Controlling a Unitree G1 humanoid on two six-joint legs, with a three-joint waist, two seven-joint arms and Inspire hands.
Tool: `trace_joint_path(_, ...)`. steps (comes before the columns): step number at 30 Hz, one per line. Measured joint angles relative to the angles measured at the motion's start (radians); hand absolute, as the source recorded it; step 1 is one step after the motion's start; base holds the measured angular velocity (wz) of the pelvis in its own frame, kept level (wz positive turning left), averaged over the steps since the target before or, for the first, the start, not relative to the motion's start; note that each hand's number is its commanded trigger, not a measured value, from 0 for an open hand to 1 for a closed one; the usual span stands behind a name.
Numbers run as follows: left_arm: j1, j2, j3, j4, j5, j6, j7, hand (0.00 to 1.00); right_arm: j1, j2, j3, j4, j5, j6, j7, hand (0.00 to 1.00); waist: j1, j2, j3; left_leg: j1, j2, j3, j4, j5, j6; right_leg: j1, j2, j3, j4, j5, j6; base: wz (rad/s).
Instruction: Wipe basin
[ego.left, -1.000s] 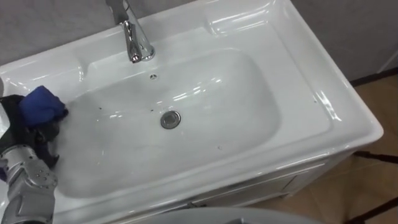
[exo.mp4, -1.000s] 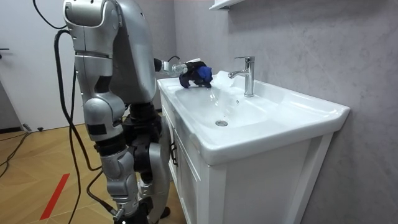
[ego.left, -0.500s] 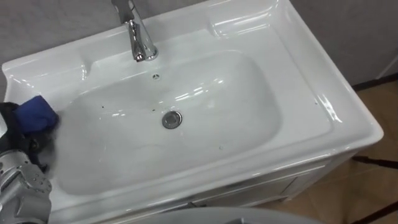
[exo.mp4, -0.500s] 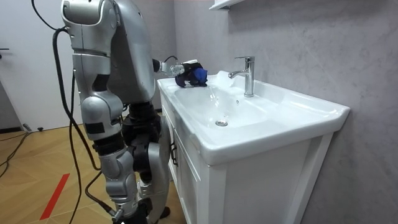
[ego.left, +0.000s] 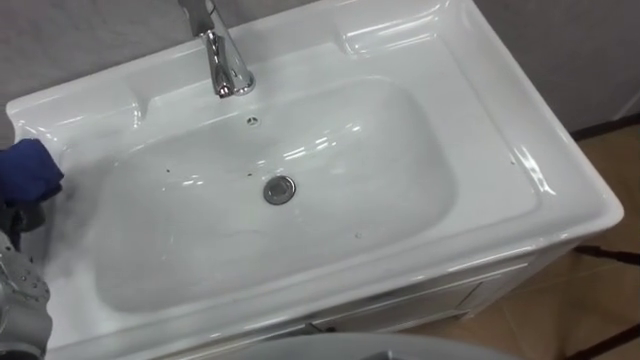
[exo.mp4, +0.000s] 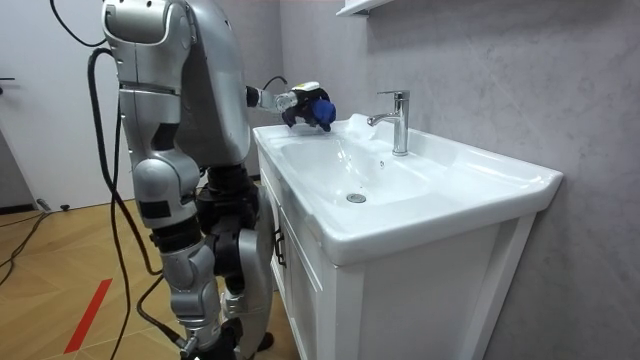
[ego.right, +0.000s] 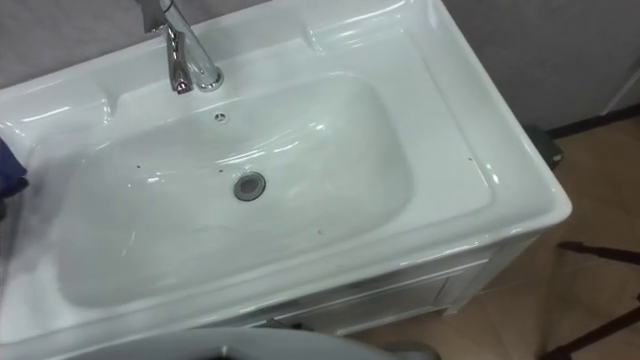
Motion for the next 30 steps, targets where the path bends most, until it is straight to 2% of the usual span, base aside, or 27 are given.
trace_joint_path(12,0.030,-0.054,-0.010,-0.018,0.000,0.001,-0.037,0.00,-0.020,-0.002,0.015,0.011,-0.010,0.000,0.000,0.00,-0.010,-0.008,0.0004,-0.001,-0.001,0.000,0.000,0.000,0.000,0.001,0.000,0.002,-0.002,0.000,0.000,0.01)
trace_joint_path(20,0.029,-0.054,-0.010,-0.091,0.000,-0.003,-0.080,0.00,-0.022,-0.003,0.017,0.038,-0.010,-0.003,0.000,0.00,-0.014,-0.005,-0.0003,-0.001,-0.001,-0.001,0.001,0.000,0.000,0.002,-0.001,-0.003,-0.002,0.000,0.000,0.00)
trace_joint_path(26,0.028,-0.054,-0.010,-0.092,-0.001,-0.016,-0.099,0.00,-0.028,-0.003,0.019,0.051,-0.010,-0.007,0.000,0.00,-0.025,-0.003,-0.0006,-0.001,0.000,0.000,0.001,0.000,0.000,0.002,-0.001,-0.002,-0.002,0.000,0.000,0.00)
trace_joint_path(30,0.011,-0.055,-0.011,-0.092,-0.083,-0.023,-0.102,0.00,-0.037,-0.003,0.027,0.044,-0.009,-0.008,-0.001,0.00,-0.029,-0.005,0.0002,-0.004,0.000,-0.001,0.001,0.000,0.000,-0.001,-0.001,-0.001,-0.002,-0.001,0.000,0.00)
